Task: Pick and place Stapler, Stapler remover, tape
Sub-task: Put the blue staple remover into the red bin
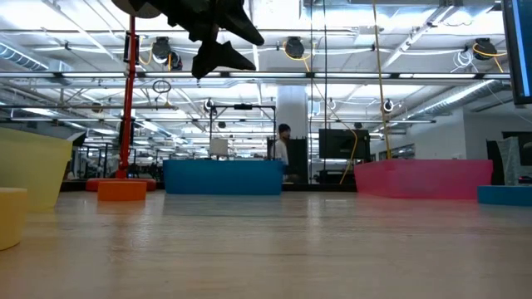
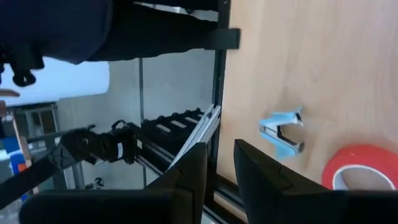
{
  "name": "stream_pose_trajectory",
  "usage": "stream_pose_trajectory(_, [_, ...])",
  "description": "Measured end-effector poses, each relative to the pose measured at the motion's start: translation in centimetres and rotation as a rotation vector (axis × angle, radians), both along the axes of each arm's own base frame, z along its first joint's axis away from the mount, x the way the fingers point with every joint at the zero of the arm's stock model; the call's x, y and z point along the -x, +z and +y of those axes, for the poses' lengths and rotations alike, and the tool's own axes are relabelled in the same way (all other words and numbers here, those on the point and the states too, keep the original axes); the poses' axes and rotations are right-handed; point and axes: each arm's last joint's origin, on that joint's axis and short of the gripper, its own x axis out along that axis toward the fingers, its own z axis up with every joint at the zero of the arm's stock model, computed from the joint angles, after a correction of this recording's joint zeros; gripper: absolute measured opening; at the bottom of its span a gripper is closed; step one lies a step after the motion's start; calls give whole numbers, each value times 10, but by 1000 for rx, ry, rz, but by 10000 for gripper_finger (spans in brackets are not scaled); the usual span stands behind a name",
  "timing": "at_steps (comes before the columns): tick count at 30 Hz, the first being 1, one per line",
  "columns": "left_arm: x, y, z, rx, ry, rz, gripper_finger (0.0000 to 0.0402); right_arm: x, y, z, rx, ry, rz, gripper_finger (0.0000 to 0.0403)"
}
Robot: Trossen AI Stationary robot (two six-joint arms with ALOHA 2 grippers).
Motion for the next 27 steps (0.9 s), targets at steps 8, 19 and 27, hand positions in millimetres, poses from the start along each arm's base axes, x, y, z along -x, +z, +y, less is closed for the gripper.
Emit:
stream_pose_trajectory(8, [0,0,-2,-9,-11,0,216,-4,-12,9,73,-70,58,73])
stream_pose_trajectory(19, [-1,1,-21,-131,-148,-19,216,-1,-18,15,215,-175,-15,73])
stream_pose_trajectory(27, [12,-10,-39,-168,-208,-183,216,14,-24,26,266,-236,30,57])
